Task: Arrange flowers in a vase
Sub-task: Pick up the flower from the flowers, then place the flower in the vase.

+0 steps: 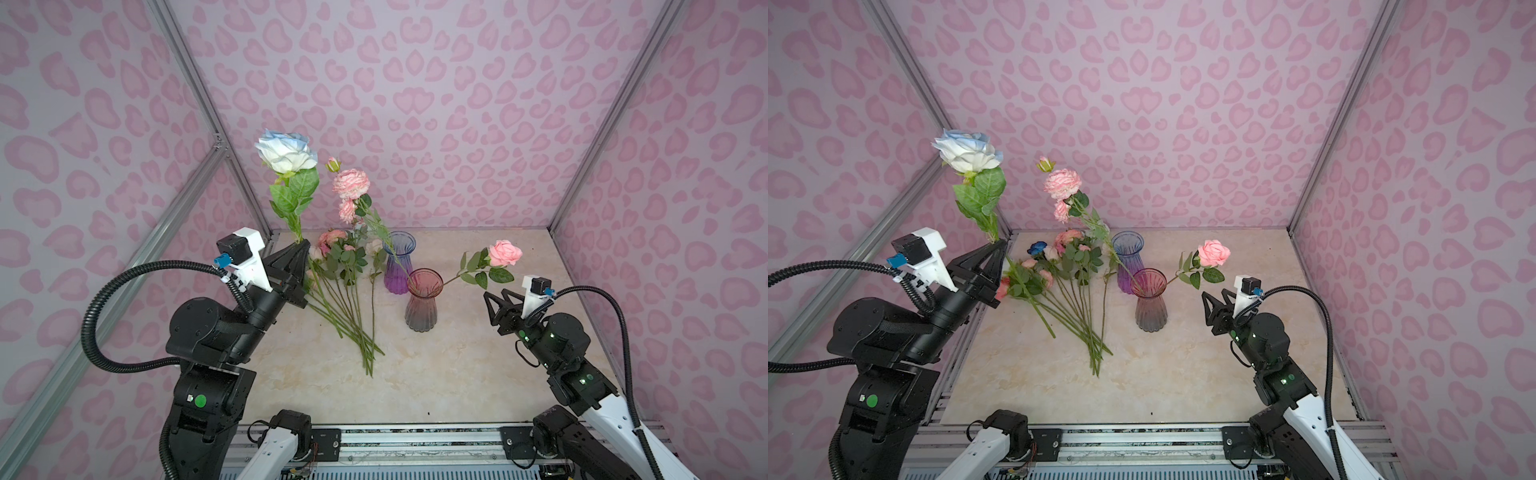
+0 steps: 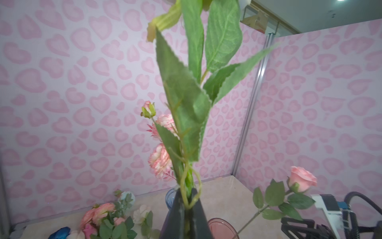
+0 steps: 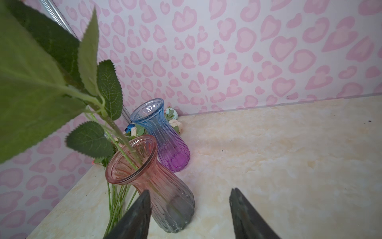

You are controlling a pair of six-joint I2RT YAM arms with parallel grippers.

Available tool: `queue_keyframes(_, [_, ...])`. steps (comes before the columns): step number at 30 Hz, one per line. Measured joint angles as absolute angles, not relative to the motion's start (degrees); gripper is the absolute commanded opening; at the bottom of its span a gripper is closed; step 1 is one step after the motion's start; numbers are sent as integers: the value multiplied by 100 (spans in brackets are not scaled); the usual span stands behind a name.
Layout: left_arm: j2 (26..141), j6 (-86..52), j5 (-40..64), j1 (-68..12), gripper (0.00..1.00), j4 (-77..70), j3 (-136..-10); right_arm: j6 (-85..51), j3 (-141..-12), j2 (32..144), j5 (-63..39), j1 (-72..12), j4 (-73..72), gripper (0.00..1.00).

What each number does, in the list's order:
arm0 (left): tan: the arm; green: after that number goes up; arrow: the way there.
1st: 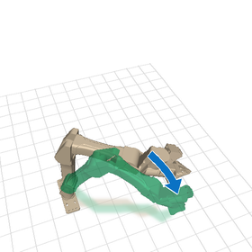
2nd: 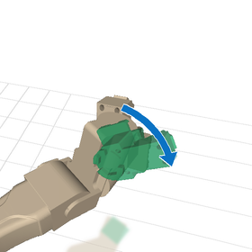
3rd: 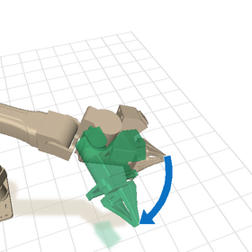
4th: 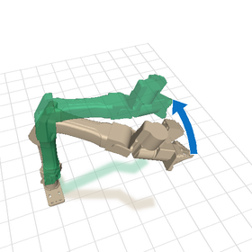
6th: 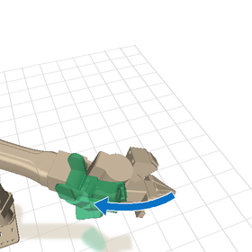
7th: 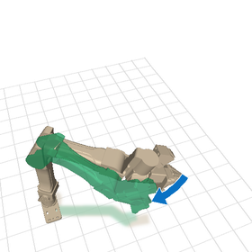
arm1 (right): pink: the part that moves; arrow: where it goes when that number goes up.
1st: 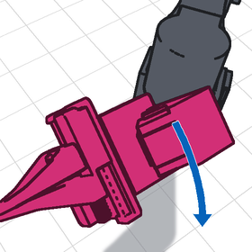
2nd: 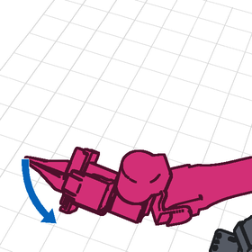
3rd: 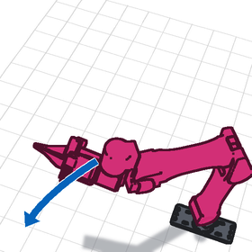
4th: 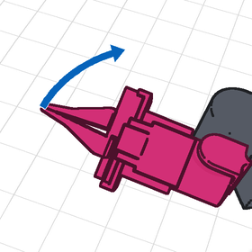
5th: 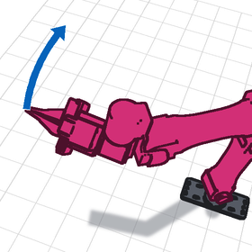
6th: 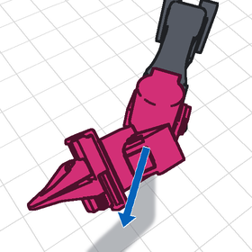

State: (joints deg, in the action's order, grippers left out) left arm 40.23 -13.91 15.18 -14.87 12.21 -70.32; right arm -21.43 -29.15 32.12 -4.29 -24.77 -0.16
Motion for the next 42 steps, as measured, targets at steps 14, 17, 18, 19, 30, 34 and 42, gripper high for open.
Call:
queue_keyframes(14, [6034,-379,770,-4713,3,-1151,-6805,-2853,-2370,2298,-1525,-2475,447,62])
queue_keyframes(17, [6639,-73,451,-4818,3,-1885,-6993,-2893,-2331,2418,-1538,-2475,342,62])
queue_keyframes(18, [6829,21,364,-4842,3,-2110,-7057,-2893,-2344,2475,-1566,-2475,320,62])
queue_keyframes(19, [7046,123,301,-4858,3,-2333,-7129,-2891,-2373,2523,-1599,-2475,318,62])
queue_keyframes(30, [8213,657,-617,-4875,3,-3597,-7382,-2773,-2421,2567,-1632,-2475,276,62])
queue_keyframes(34, [8479,825,-910,-4871,3,-3765,-7126,-2729,-2418,2609,-1632,-2475,268,62])
queue_keyframes(42, [8665,899,-1376,-4864,3,-3752,-6694,-2670,-2397,2615,-1608,-2475,263,62])
